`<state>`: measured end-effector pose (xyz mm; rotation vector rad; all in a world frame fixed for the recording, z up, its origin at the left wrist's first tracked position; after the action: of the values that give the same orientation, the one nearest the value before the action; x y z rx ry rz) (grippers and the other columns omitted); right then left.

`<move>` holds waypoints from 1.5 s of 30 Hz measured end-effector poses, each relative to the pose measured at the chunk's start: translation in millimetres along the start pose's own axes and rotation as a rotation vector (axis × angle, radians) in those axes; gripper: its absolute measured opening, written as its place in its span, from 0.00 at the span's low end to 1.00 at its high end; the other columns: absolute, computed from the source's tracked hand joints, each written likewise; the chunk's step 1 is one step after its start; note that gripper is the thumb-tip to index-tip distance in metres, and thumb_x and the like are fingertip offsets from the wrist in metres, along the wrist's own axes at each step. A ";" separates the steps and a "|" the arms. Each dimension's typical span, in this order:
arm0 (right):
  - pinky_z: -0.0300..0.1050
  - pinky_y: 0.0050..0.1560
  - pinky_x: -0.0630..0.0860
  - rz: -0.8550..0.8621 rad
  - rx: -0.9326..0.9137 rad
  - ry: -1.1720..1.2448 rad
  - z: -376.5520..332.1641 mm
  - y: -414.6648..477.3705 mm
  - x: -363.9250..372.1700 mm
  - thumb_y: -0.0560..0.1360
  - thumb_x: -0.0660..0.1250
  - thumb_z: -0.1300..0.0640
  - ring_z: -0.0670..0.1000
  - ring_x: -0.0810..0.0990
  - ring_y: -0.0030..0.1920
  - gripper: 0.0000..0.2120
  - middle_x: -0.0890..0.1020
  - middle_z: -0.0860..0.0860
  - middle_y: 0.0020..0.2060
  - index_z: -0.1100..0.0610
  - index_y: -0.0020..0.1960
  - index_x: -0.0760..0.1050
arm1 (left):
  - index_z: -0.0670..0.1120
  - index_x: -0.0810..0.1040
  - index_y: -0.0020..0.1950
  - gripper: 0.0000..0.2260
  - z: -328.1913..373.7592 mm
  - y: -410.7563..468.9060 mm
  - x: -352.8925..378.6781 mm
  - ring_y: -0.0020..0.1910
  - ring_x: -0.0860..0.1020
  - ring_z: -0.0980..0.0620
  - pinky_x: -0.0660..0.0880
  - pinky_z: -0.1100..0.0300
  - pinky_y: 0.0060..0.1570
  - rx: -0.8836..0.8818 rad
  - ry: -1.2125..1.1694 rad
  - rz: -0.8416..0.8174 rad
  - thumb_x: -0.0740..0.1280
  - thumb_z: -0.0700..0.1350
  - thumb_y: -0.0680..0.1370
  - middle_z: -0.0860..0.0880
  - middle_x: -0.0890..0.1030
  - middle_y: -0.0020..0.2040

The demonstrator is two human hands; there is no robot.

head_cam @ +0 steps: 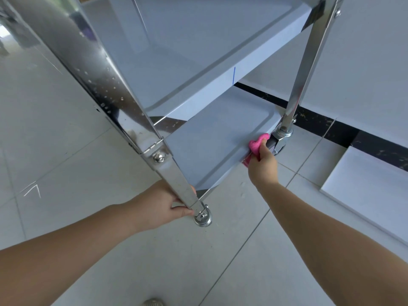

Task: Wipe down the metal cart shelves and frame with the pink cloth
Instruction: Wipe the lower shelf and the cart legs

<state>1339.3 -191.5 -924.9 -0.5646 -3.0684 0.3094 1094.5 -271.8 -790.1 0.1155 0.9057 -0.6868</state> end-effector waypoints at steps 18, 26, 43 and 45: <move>0.57 0.50 0.79 -0.190 -0.106 -0.130 18.6 -103.6 35.8 0.81 0.54 0.61 0.45 0.75 0.35 0.17 0.77 0.44 0.34 0.53 0.68 0.70 | 0.60 0.78 0.44 0.12 -0.8 -1.5 1.8 0.47 0.78 0.65 0.73 0.68 0.52 -0.062 -0.072 0.031 0.74 0.42 0.71 0.66 0.80 0.40; 0.52 0.46 0.78 -0.315 -0.084 -0.147 13.2 -130.7 34.3 0.81 0.55 0.62 0.47 0.76 0.36 0.12 0.81 0.45 0.38 0.53 0.55 0.77 | 0.60 0.78 0.44 0.14 -0.9 -0.2 3.1 0.47 0.79 0.65 0.73 0.69 0.53 -0.061 -0.118 0.027 0.74 0.40 0.71 0.66 0.80 0.40; 0.31 0.30 0.69 -0.738 0.040 -0.422 -25.9 -116.9 16.1 0.77 0.66 0.62 0.39 0.73 0.30 0.14 0.78 0.38 0.29 0.48 0.57 0.81 | 0.56 0.79 0.42 0.10 4.3 -4.8 6.7 0.46 0.80 0.62 0.76 0.60 0.54 -0.090 -0.145 0.026 0.71 0.40 0.73 0.61 0.80 0.40; 0.29 0.29 0.68 -0.790 0.057 -0.403 -32.8 -115.7 14.4 0.76 0.67 0.64 0.37 0.73 0.29 0.14 0.79 0.37 0.30 0.50 0.57 0.82 | 0.57 0.78 0.40 0.10 6.4 -6.5 7.6 0.44 0.79 0.63 0.73 0.64 0.50 -0.091 -0.136 0.026 0.70 0.40 0.74 0.61 0.80 0.38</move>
<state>1286.5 -286.0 -870.7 0.7999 -3.2981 0.5211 1098.2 -283.0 -790.6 -0.0004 0.8018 -0.6207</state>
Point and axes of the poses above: each hand's wrist, its own y-axis towards the middle knuckle, its own x-axis out of the palm, z = x × y, the point moved 1 cm from there along y, towards the middle knuckle
